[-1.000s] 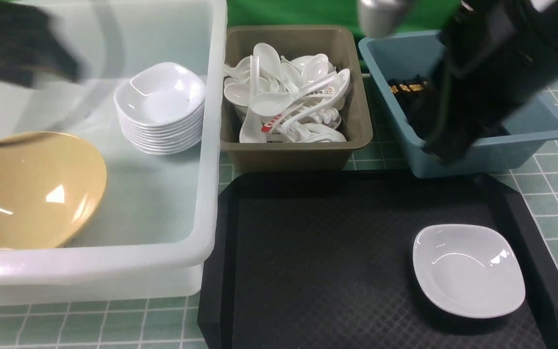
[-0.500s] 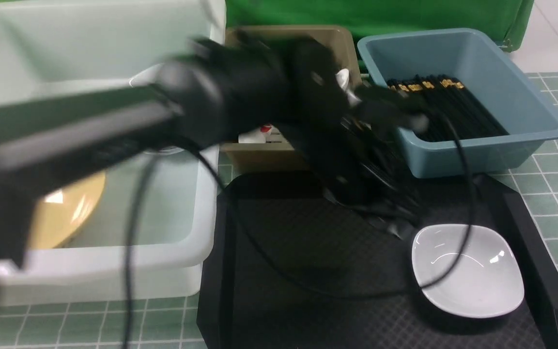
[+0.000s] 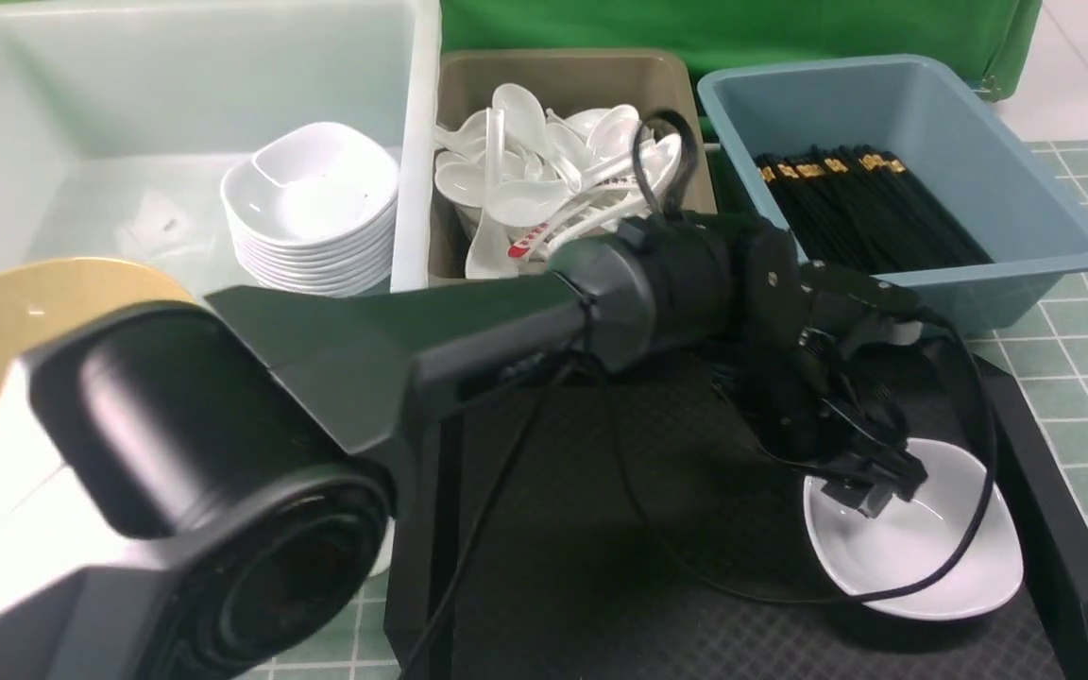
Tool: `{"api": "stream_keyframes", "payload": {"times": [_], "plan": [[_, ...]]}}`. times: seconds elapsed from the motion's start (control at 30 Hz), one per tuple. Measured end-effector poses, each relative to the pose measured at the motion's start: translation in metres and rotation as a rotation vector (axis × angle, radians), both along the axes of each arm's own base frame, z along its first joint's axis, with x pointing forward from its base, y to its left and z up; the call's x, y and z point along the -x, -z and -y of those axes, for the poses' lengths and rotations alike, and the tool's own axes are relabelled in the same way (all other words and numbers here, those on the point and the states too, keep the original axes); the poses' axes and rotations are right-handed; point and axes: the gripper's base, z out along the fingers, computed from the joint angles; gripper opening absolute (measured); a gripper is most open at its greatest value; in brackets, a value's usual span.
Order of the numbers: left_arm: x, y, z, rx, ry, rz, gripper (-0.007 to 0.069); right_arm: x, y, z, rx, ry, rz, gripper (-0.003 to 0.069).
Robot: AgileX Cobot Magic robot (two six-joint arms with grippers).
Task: On blue table put chopsticks spoon bowls plates into blue grey white boxes.
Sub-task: 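Grasp the small white bowl on the black tray by its rim with the left gripper, then place the white bowl into the white bin with the other dishes with the left gripper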
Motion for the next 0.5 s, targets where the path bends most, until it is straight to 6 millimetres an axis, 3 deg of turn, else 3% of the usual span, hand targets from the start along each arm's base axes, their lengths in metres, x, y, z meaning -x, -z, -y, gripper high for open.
{"api": "stream_keyframes", "payload": {"times": [0.03,0.07,0.1,0.13,0.3,0.37,0.43,0.47,0.5], "plan": [[0.001,0.001,0.0,-0.004,0.004,-0.006,0.0209,0.0,0.0,0.0,-0.002,0.0,0.005,0.0048],[0.001,0.0,0.001,-0.005,0.005,-0.008,0.0195,0.0,0.0,0.0,-0.003,-0.001,0.007,0.0048],[0.002,0.0,0.0,-0.011,0.006,-0.021,0.0102,-0.001,-0.001,-0.001,-0.006,-0.001,0.015,0.0048],[0.001,-0.003,-0.001,-0.002,-0.003,-0.037,0.0069,-0.002,-0.001,-0.001,-0.008,-0.005,0.022,0.0048],[-0.004,-0.046,-0.021,0.001,0.022,-0.037,0.0007,-0.007,-0.009,-0.008,-0.04,-0.043,0.025,0.0048],[-0.01,-0.08,-0.043,0.016,0.013,0.003,0.0005,-0.013,-0.019,-0.015,-0.066,-0.089,0.031,0.0048],[-0.016,-0.133,-0.077,0.064,-0.023,0.084,0.0004,-0.023,-0.031,-0.025,-0.1,-0.145,0.038,0.0048],[-0.017,-0.133,-0.079,0.06,-0.027,0.084,0.0004,-0.024,-0.032,-0.026,-0.104,-0.15,0.038,0.0048],[-0.019,-0.178,-0.115,0.09,-0.073,0.165,0.0003,-0.033,-0.041,-0.034,-0.128,-0.195,0.043,0.0048]]}}
